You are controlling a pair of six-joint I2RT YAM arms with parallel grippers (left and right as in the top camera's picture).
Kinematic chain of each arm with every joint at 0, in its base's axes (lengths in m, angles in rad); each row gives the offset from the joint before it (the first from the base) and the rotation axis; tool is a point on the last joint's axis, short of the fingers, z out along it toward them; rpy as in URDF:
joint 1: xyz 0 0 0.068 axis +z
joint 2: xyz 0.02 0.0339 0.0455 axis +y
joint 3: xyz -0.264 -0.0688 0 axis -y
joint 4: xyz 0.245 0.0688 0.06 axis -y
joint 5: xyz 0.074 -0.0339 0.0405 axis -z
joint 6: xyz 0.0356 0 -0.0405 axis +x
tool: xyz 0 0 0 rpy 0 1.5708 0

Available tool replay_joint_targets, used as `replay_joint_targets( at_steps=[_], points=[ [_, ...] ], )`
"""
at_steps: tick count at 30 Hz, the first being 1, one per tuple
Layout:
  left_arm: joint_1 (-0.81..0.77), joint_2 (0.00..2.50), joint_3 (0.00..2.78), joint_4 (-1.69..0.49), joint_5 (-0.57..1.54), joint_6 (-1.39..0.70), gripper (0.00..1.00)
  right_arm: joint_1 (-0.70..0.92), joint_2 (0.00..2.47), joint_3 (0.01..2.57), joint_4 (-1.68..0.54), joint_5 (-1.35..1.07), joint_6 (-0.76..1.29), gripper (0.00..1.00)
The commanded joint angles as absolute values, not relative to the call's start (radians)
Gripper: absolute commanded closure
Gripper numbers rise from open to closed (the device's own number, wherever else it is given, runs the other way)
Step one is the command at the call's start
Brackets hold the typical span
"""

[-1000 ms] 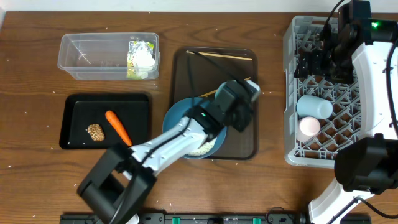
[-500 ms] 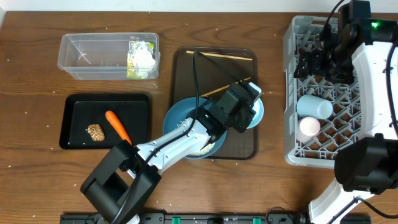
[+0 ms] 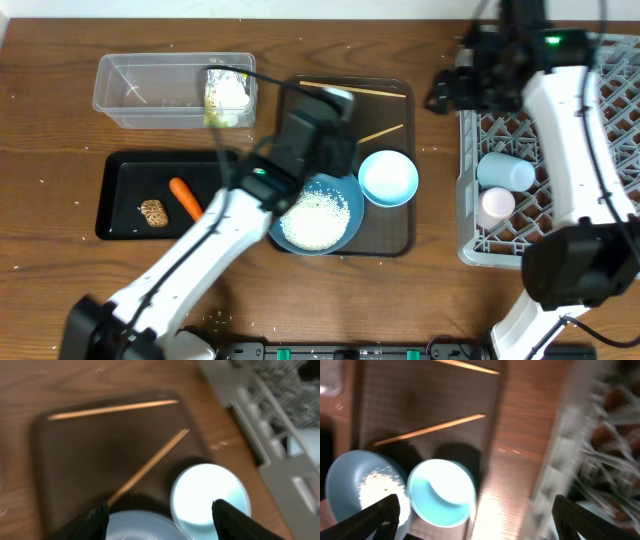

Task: Sort waste into correct bins and load items into the dishwasher rack
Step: 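Reach the right gripper to the small blue bowl and grasp it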

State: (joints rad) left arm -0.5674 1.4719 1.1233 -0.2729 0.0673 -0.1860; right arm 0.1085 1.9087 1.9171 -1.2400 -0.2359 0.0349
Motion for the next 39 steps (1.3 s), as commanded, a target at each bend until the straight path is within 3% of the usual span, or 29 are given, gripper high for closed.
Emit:
replay_joint_targets(
  at_steps=[1,3,7,10,15,29,31,38,39],
  points=[
    [-0.516,1.452,1.137,-0.334,0.051,-0.205,0.32,0.19,1.962,1.93,-1.234,-0.213,0.041,0.11],
    [-0.498,1.452,1.137,-0.364,0.051,-0.205,0.32,0.229,2.002,1.93,-1.245,-0.182,0.044,0.11],
    [-0.492,1.452,1.136,-0.393,0.051,-0.204,0.22,0.264,2.089,1.93,-1.284,-0.149,0.044,0.16],
    [-0.492,1.452,1.136,-0.398,0.051,-0.204,0.21,0.266,2.149,1.93,-1.307,-0.15,0.044,0.2],
    [-0.492,1.452,1.134,-0.404,0.05,-0.204,0.21,0.266,2.214,1.93,-1.335,-0.15,0.043,0.39],
    [-0.473,1.454,1.134,-0.414,-0.038,-0.204,0.21,0.278,2.231,1.805,-1.227,-0.173,0.002,0.49],
    [-0.472,1.454,1.134,-0.414,-0.039,-0.204,0.2,0.278,2.231,1.784,-1.206,-0.173,0.002,0.55],
    [-0.472,1.454,1.134,-0.414,-0.039,-0.204,0.2,0.278,2.231,1.772,-1.184,-0.173,0.002,0.98],
    [-0.472,1.454,1.134,-0.414,-0.039,-0.204,0.2,0.278,2.231,1.773,-1.184,-0.173,0.002,0.99]
  ],
)
